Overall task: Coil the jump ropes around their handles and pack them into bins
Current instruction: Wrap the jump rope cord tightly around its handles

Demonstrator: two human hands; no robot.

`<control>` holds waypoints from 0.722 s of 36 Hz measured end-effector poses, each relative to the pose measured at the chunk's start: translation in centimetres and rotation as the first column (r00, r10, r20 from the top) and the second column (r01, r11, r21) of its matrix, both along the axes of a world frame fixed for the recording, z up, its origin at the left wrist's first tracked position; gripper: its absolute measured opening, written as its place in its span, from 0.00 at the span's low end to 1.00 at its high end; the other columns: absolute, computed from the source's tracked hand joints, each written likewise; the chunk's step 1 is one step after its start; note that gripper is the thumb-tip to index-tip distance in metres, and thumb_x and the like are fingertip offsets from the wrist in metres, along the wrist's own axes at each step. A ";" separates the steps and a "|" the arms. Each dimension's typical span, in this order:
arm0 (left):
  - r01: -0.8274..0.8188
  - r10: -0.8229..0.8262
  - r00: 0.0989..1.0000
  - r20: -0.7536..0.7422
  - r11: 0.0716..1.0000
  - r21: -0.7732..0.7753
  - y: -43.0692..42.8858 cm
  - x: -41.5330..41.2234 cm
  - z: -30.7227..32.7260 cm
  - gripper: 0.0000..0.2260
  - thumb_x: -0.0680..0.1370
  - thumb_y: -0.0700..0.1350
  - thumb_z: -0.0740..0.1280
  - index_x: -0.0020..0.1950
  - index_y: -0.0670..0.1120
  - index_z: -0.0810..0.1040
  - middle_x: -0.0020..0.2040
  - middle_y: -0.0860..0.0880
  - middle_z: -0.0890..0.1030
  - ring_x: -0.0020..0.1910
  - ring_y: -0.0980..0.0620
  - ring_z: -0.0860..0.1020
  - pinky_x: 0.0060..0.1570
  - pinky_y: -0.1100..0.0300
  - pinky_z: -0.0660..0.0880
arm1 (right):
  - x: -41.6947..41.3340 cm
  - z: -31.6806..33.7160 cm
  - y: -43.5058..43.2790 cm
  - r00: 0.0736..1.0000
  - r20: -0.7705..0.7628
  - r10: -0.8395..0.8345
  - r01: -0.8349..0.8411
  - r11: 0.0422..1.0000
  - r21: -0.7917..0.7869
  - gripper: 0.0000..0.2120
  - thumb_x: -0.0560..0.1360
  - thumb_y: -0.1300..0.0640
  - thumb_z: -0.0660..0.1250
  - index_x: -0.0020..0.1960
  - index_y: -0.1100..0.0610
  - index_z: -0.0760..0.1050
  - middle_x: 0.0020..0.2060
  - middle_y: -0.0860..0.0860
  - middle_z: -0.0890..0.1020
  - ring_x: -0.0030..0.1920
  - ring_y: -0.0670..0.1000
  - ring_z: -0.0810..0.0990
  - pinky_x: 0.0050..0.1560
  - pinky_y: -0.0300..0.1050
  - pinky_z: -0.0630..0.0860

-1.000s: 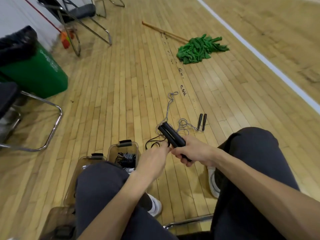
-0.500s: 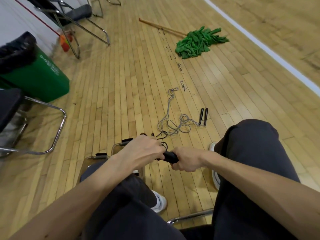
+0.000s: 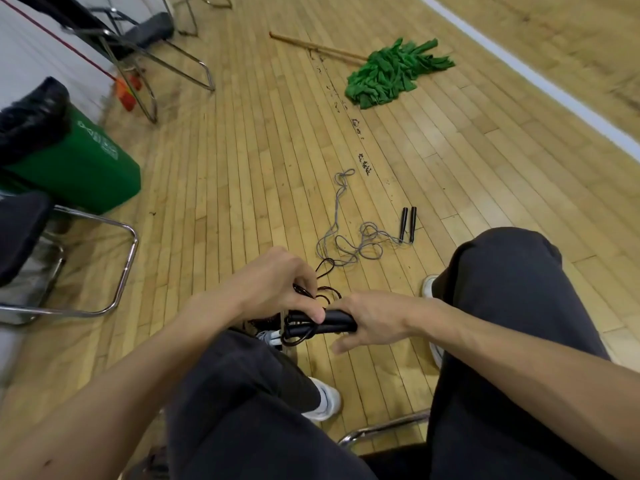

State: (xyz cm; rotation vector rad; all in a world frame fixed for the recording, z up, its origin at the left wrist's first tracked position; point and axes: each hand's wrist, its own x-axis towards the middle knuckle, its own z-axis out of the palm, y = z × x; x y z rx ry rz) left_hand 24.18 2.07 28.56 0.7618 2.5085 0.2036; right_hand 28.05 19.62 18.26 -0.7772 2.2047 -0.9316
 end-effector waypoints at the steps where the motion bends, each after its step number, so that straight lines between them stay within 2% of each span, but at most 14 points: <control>1: -0.007 0.007 1.000 0.001 1.000 0.010 0.1 0.0 0.1 0.17 0.67 0.60 0.78 0.44 0.48 0.84 0.34 0.61 0.76 0.33 0.65 0.73 0.34 0.72 0.68 | 0.0 0.1 0.1 1.000 0.002 -0.014 0.014 1.000 -0.011 0.16 0.75 0.44 0.74 0.51 0.54 0.73 0.37 0.49 0.76 0.34 0.47 0.72 0.36 0.41 0.69; 3: -0.032 0.032 0.999 0.009 0.999 0.031 0.1 0.0 0.2 0.14 0.67 0.60 0.78 0.40 0.52 0.82 0.33 0.59 0.76 0.32 0.65 0.74 0.33 0.72 0.68 | 0.1 0.4 0.2 0.999 0.018 -0.045 0.045 0.998 -0.035 0.21 0.73 0.38 0.73 0.51 0.55 0.74 0.37 0.51 0.77 0.34 0.48 0.72 0.36 0.43 0.69; 7: -0.081 0.080 0.997 0.008 0.994 0.079 0.2 0.1 0.6 0.12 0.67 0.60 0.78 0.35 0.56 0.78 0.31 0.56 0.78 0.30 0.63 0.74 0.31 0.69 0.67 | 0.3 0.6 0.4 0.995 0.031 -0.096 0.098 0.992 -0.076 0.21 0.76 0.34 0.65 0.44 0.53 0.74 0.30 0.48 0.74 0.29 0.47 0.70 0.33 0.43 0.68; 10: -0.097 0.094 0.995 0.030 0.988 0.119 0.4 0.2 0.7 0.12 0.67 0.60 0.78 0.34 0.56 0.78 0.31 0.53 0.79 0.30 0.59 0.73 0.30 0.65 0.68 | 0.4 0.6 0.6 0.990 0.004 -0.142 0.142 0.986 -0.085 0.28 0.77 0.32 0.61 0.46 0.58 0.77 0.27 0.47 0.72 0.26 0.47 0.68 0.32 0.45 0.68; 14: -0.127 0.114 0.990 0.082 0.976 0.177 0.3 0.2 0.6 0.12 0.66 0.59 0.78 0.36 0.52 0.82 0.32 0.50 0.80 0.31 0.57 0.73 0.32 0.63 0.69 | 0.7 1.0 0.8 0.991 -0.027 -0.131 0.128 0.988 -0.091 0.28 0.77 0.32 0.61 0.44 0.58 0.76 0.27 0.47 0.71 0.26 0.47 0.68 0.32 0.45 0.68; 16: -0.167 0.135 0.980 0.148 0.957 0.238 0.1 -0.1 0.6 0.13 0.66 0.58 0.78 0.36 0.50 0.83 0.32 0.48 0.80 0.31 0.57 0.74 0.33 0.63 0.69 | 0.8 1.3 0.8 0.989 -0.024 -0.146 0.143 0.983 -0.119 0.30 0.76 0.30 0.60 0.43 0.58 0.76 0.27 0.47 0.70 0.26 0.47 0.67 0.31 0.44 0.67; 19: -0.249 0.161 0.951 0.265 0.906 0.342 -0.4 -0.4 0.6 0.14 0.66 0.59 0.79 0.36 0.49 0.84 0.34 0.46 0.82 0.34 0.51 0.76 0.36 0.58 0.71 | 0.9 1.9 1.0 0.985 -0.031 -0.170 0.163 0.975 -0.153 0.35 0.72 0.26 0.56 0.47 0.58 0.77 0.28 0.47 0.69 0.26 0.47 0.66 0.31 0.44 0.66; 21: -0.305 0.188 0.932 0.309 0.868 0.392 -0.7 -0.5 0.4 0.14 0.67 0.58 0.79 0.38 0.47 0.85 0.36 0.44 0.82 0.35 0.50 0.77 0.37 0.59 0.73 | 0.9 2.2 1.1 0.981 -0.022 -0.191 0.183 0.964 -0.190 0.31 0.74 0.28 0.58 0.43 0.57 0.75 0.28 0.47 0.69 0.26 0.46 0.66 0.31 0.42 0.65; 23: -0.366 0.225 0.910 0.349 0.829 0.422 -0.7 -0.5 0.4 0.14 0.69 0.54 0.78 0.39 0.44 0.84 0.35 0.47 0.82 0.34 0.53 0.78 0.37 0.65 0.74 | 0.9 2.5 1.2 0.979 -0.006 -0.203 0.197 0.955 -0.222 0.26 0.76 0.32 0.60 0.40 0.55 0.73 0.29 0.47 0.70 0.27 0.46 0.67 0.31 0.41 0.65; 26: -0.457 0.273 0.869 0.414 0.765 0.455 -0.6 -0.3 0.1 0.15 0.75 0.52 0.70 0.38 0.41 0.82 0.34 0.46 0.80 0.33 0.51 0.77 0.37 0.65 0.74 | 0.9 2.6 1.2 0.975 0.029 -0.222 0.221 0.933 -0.282 0.25 0.77 0.32 0.61 0.39 0.54 0.72 0.30 0.48 0.71 0.28 0.48 0.68 0.33 0.44 0.67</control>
